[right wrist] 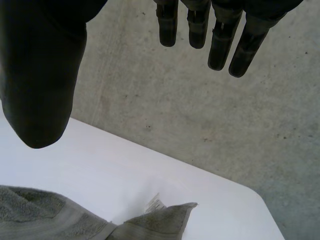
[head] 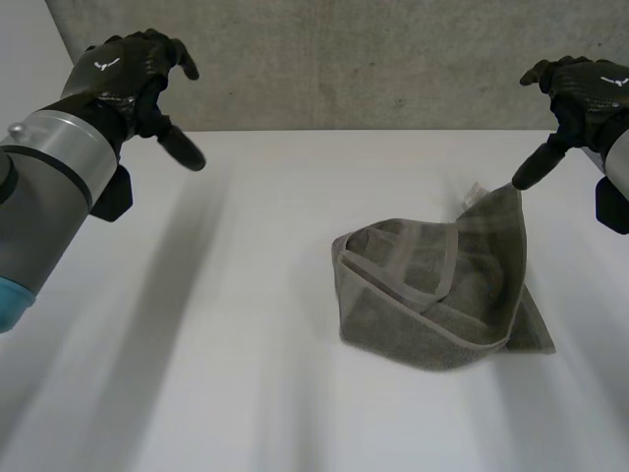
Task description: Fold the towel.
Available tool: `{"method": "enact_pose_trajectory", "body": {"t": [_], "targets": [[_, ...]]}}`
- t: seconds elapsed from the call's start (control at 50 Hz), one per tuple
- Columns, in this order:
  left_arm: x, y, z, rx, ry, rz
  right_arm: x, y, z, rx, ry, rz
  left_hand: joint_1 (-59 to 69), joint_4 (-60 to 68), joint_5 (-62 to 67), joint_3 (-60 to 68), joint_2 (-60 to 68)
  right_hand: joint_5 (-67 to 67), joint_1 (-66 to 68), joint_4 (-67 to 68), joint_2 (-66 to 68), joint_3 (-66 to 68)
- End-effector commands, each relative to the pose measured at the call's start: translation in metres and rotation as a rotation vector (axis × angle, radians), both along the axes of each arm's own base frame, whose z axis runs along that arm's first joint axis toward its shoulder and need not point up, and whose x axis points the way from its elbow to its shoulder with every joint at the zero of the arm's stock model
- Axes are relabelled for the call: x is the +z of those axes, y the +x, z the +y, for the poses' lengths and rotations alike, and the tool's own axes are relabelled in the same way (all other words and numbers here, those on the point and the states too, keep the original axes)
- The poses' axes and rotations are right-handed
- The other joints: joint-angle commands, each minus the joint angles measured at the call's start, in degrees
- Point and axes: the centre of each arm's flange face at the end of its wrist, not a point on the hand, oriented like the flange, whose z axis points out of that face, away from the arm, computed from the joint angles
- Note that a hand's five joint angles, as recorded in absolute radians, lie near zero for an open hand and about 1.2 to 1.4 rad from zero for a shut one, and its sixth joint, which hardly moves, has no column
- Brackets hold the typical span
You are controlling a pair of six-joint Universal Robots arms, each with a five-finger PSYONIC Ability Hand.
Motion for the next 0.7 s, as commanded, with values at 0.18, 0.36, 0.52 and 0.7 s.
{"method": "enact_pose_trajectory", "body": {"t": [0.18, 0.36, 0.52, 0.7], "targets": [[-0.005, 0.003, 0.002, 0.015, 0.053, -0.020, 0.005, 0.000, 0.005, 0.003, -0.019, 0.024, -2.82, -2.70, -1.19, -2.96, -1.99, -3.13, -3.12, -4.42, -3.44, -3.77], [-0.003, 0.002, 0.002, 0.015, 0.046, -0.017, 0.006, 0.000, 0.007, 0.004, -0.023, 0.044, -2.82, -2.70, -1.19, -2.96, -1.99, -3.13, -3.12, -4.42, -3.44, -3.77], [-0.005, 0.002, 0.002, 0.012, 0.051, -0.019, 0.004, 0.000, 0.006, 0.005, -0.017, 0.048, -3.16, -3.04, -1.53, -3.29, -2.32, -3.13, -3.12, -4.42, -3.44, -3.77], [-0.014, -0.003, 0.004, -0.018, 0.062, -0.035, 0.006, -0.001, 0.005, 0.031, -0.054, 0.176, -2.99, -2.87, -1.36, -3.12, -2.15, -3.13, -3.12, -4.42, -3.44, -3.77]]}}
